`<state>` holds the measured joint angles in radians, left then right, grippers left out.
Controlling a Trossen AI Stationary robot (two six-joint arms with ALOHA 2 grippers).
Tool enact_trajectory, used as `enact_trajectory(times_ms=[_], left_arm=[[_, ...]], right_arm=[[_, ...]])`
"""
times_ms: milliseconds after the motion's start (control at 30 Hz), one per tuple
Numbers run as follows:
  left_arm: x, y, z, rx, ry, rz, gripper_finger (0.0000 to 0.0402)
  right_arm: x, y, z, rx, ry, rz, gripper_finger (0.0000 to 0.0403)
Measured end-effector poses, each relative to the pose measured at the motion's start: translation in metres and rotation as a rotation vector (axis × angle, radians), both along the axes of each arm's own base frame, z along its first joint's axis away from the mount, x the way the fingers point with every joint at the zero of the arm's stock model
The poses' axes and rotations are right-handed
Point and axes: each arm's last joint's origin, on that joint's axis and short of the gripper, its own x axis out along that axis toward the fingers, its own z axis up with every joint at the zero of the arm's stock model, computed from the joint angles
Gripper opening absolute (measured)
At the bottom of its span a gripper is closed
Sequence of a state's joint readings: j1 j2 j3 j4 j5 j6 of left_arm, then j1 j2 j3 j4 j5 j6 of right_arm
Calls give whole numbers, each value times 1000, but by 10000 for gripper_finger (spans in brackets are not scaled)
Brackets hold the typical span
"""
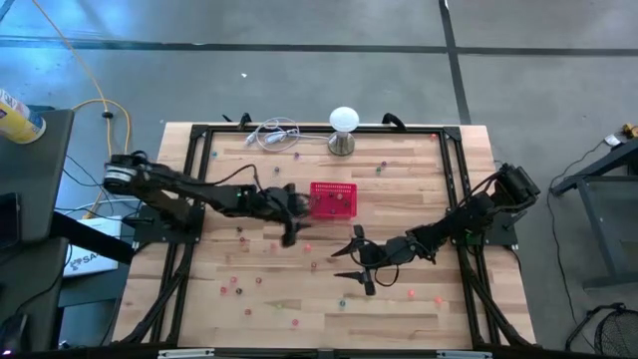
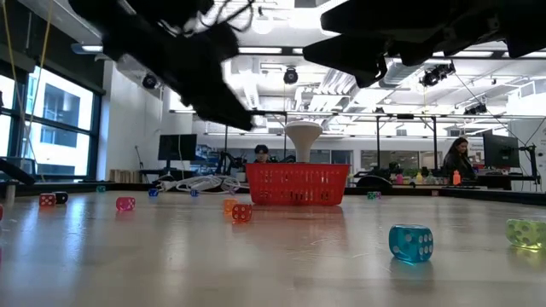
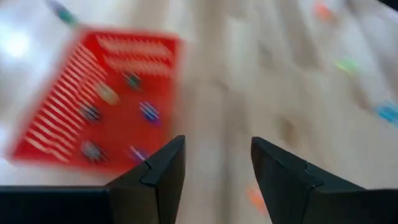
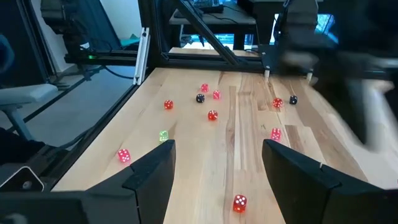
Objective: Pick & Place Dice
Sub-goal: Put the orange dice into the bin
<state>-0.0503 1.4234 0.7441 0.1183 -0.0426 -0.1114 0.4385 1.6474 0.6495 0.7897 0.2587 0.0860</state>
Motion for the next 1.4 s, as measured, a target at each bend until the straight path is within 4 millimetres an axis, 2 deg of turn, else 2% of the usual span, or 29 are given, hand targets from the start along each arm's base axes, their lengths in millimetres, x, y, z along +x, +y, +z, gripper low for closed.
enact_trajectory(times_ms=[133, 300, 467, 767, 1067, 1400], left_arm=[[-23, -17, 8, -73, 124, -109, 175], [-34, -34, -3, -45, 247, -186, 175], [-27, -45, -22, 13, 291, -207, 175], [-4, -49, -55, 83, 289, -197, 175], [14, -52, -80, 127, 227, -203, 175], [18, -49, -83, 123, 200, -191, 175]], right_arm=[[0, 0, -1, -2, 5, 0, 231], [0, 0, 1, 3, -6, 0, 231], [0, 0, 1, 7, -14, 0, 231], [0, 0, 1, 5, -10, -1, 231], [0, 0, 0, 17, 1, -3, 231], [0, 0, 0, 20, -3, -4, 231]])
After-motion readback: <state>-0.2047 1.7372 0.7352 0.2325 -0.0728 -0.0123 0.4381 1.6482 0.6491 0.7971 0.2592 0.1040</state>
